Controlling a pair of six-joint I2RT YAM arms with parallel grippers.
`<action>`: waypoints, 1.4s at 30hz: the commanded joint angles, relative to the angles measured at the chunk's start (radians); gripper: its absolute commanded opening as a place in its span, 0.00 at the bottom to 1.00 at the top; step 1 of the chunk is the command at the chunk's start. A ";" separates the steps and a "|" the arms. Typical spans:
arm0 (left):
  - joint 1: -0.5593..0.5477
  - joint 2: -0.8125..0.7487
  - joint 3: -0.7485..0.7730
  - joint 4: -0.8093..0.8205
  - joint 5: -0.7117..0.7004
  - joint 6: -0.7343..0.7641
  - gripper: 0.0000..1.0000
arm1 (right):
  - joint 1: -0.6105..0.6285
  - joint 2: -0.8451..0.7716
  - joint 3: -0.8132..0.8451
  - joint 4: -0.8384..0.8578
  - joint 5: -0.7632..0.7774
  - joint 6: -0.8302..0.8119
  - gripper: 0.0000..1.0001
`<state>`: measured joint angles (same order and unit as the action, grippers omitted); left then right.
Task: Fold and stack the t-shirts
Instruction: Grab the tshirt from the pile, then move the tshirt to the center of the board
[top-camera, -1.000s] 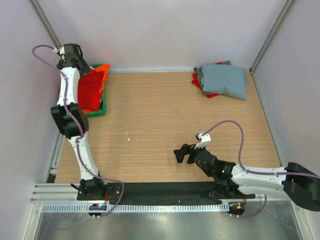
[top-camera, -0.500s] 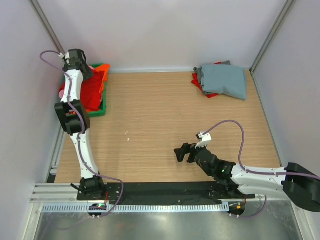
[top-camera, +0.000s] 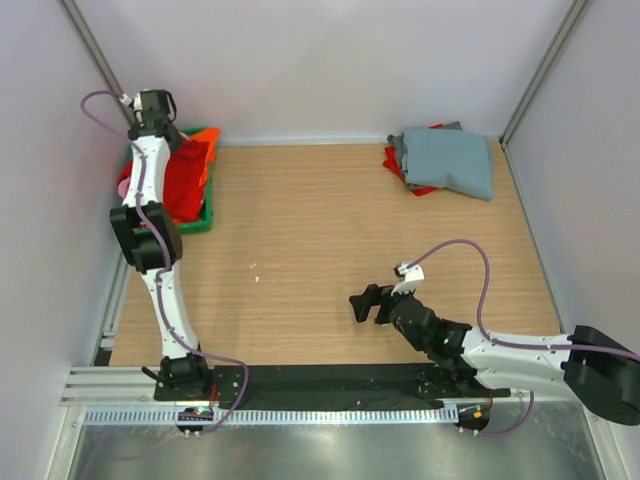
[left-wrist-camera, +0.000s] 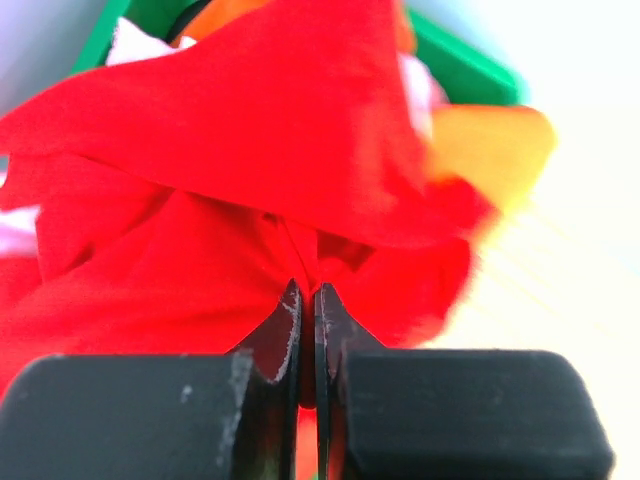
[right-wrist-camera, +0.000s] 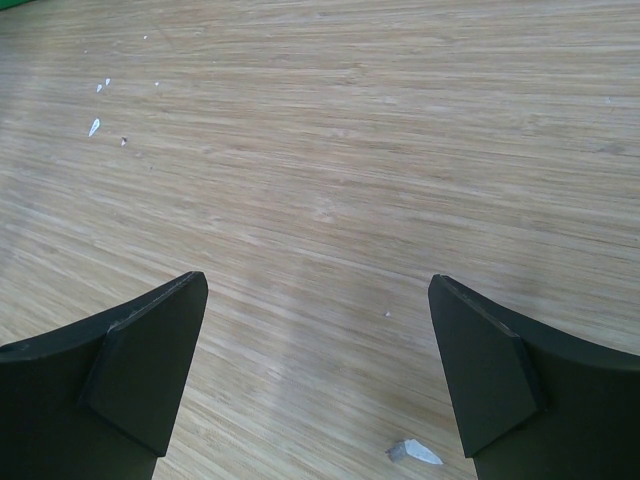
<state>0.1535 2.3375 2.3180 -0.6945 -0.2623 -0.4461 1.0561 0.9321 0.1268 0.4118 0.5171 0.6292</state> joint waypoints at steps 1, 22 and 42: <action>-0.081 -0.262 -0.020 0.043 0.006 -0.017 0.00 | -0.005 0.001 0.017 0.055 0.032 -0.006 1.00; -0.816 -1.154 -1.004 -0.206 -0.003 -0.175 1.00 | -0.005 -0.334 0.778 -1.362 0.371 0.389 1.00; -0.816 -1.359 -1.539 0.009 -0.044 -0.388 1.00 | -0.111 0.231 0.803 -0.981 -0.089 0.236 1.00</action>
<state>-0.6647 0.9161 0.8070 -0.8181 -0.2874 -0.7433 0.9703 1.1900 0.9119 -0.6800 0.5285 0.8986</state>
